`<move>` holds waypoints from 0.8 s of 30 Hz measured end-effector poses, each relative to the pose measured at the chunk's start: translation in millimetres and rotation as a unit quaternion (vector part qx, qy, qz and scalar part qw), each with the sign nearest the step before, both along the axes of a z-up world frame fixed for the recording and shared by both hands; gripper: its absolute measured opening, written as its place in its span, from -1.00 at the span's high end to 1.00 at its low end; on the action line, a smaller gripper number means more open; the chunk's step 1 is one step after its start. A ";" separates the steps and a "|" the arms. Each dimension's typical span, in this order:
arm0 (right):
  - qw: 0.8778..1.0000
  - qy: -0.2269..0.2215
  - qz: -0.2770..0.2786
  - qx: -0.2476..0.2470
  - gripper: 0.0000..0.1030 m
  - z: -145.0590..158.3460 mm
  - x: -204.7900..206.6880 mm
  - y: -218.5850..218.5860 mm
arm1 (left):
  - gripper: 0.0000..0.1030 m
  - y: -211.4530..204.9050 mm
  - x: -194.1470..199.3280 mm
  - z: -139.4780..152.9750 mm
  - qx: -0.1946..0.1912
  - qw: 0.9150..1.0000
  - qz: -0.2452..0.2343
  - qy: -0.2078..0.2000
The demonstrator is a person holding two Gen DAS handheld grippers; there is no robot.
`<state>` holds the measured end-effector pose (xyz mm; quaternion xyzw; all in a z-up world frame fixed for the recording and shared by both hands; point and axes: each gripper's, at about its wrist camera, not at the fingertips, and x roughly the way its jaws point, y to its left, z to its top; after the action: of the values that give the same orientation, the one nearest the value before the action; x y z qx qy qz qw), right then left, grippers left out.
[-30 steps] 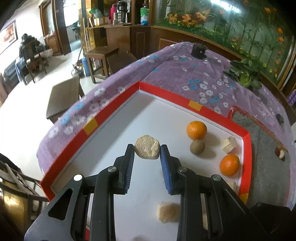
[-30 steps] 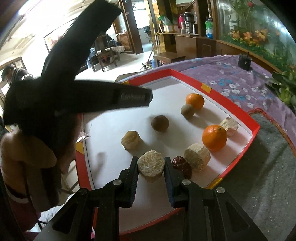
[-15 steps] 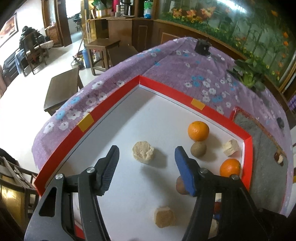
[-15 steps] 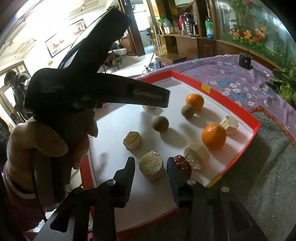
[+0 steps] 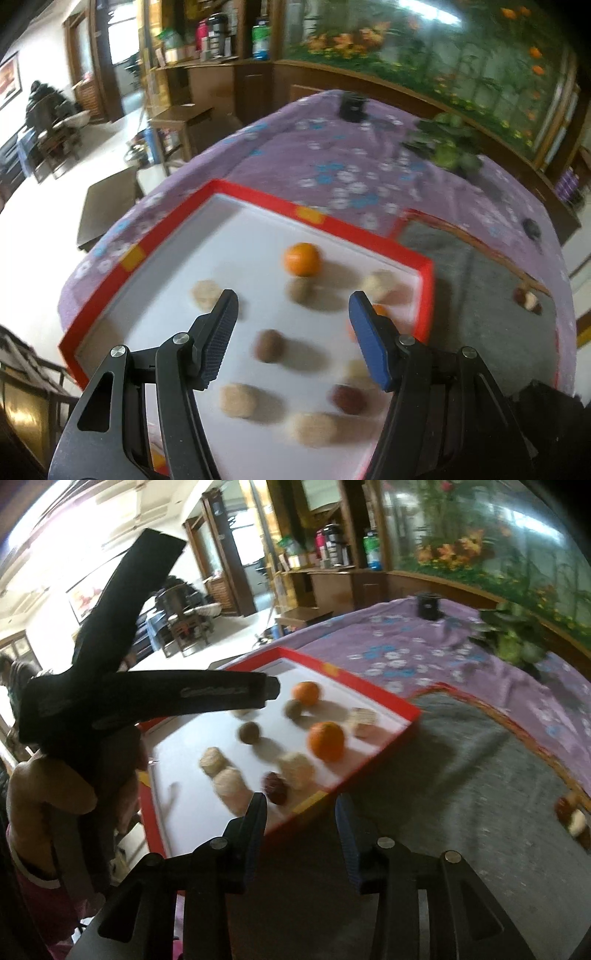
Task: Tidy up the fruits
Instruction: 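Move both grippers back toward the last items on the mat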
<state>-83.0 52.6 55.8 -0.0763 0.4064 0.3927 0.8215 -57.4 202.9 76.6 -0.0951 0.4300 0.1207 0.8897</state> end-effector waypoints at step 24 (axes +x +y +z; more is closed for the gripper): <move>0.963 0.015 -0.269 0.009 0.23 -22.4 48.4 -250.9 | -0.21 -231.5 83.1 -33.1 -0.001 0.976 -0.212 0.054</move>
<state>-34.6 -198.3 33.4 0.0492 0.4209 0.1614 0.8913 25.7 -28.7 43.5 0.0039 0.4879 -0.0666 0.8703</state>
